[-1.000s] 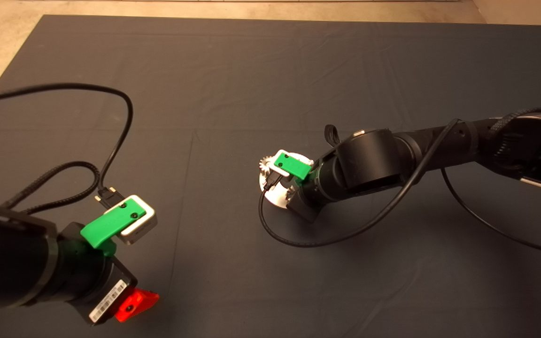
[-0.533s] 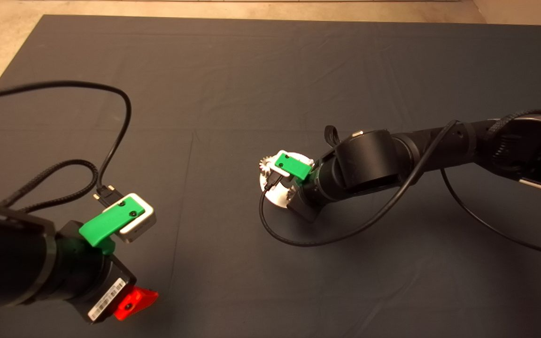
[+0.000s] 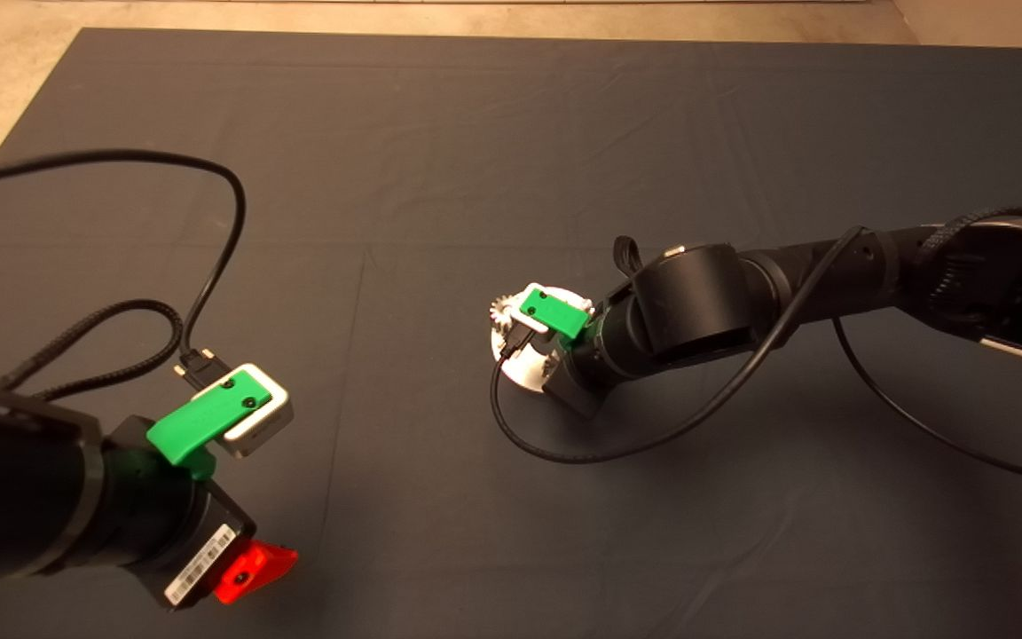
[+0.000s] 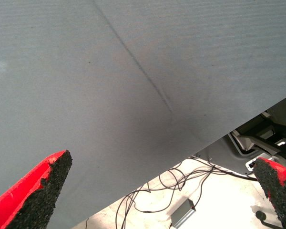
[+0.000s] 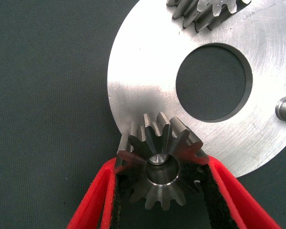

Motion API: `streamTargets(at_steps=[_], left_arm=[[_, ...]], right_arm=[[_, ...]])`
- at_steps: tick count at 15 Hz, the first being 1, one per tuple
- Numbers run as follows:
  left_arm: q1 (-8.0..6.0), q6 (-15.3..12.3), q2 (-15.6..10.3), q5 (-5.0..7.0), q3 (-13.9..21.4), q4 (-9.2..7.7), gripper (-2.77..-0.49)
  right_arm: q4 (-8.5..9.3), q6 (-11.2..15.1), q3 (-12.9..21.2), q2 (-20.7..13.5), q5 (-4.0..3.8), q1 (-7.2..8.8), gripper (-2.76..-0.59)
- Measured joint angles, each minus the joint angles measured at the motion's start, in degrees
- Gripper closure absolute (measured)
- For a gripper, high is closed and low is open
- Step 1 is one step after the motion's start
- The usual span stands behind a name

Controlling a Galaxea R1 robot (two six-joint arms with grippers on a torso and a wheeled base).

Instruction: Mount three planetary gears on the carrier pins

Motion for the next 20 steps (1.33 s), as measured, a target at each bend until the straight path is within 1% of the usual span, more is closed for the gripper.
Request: streamTargets(at_steps=[4, 6, 8, 9, 10, 11, 12, 15, 16, 18, 19, 20], left_arm=[[-0.02, 0.0, 0.0, 0.0, 0.0, 0.0, -2.77], [-0.03, 0.0, -0.22, -0.02, 0.0, 0.0, -2.77], [-0.31, 0.0, -0.29, 0.0, 0.0, 0.0, -2.77], [-0.3, 0.0, -0.27, -0.01, 0.0, -0.02, -2.77], [-0.3, 0.0, -0.27, -0.02, 0.0, 0.0, -2.77], [-0.33, 0.0, -0.29, 0.0, 0.0, 0.0, -2.77], [-0.3, 0.0, -0.27, 0.0, 0.0, -0.02, -2.77], [-0.3, 0.0, -0.29, 0.0, 0.0, 0.0, -2.77], [-0.33, 0.0, -0.29, 0.0, 0.0, -0.01, -2.77], [-0.33, 0.0, -0.29, 0.0, 0.0, -0.02, -2.77], [-0.3, 0.0, -0.29, 0.0, 0.0, 0.0, -2.77], [-0.32, 0.0, -0.29, 0.0, 0.0, 0.0, -2.77]], right_arm=[[-0.02, 0.0, -0.11, 0.0, -0.05, -0.01, -1.02], [-0.02, 0.0, -0.16, 0.0, -0.05, 0.0, -1.08], [-0.01, -0.01, -0.17, 0.01, -0.07, 0.0, -1.08], [-0.18, -0.02, -0.17, 0.0, 0.0, 0.0, -1.16], [-0.35, -0.02, -0.17, 0.02, 0.11, 0.0, -1.16], [-0.63, -0.02, -0.17, 0.02, 0.01, 0.02, -1.25], [-0.77, -0.02, -0.17, 0.02, 0.01, 0.02, -1.29], [-0.79, -0.02, -0.17, 0.02, 0.01, 0.02, -1.3], [-0.9, -0.02, -0.17, 0.02, -0.05, 0.05, -1.39], [-0.94, -0.02, -0.17, 0.02, -0.05, 0.29, -1.45], [-0.96, 0.0, -0.17, 0.13, -0.13, 0.46, -1.55], [-1.01, 0.0, -0.17, 0.3, -0.2, 0.68, -1.6]])
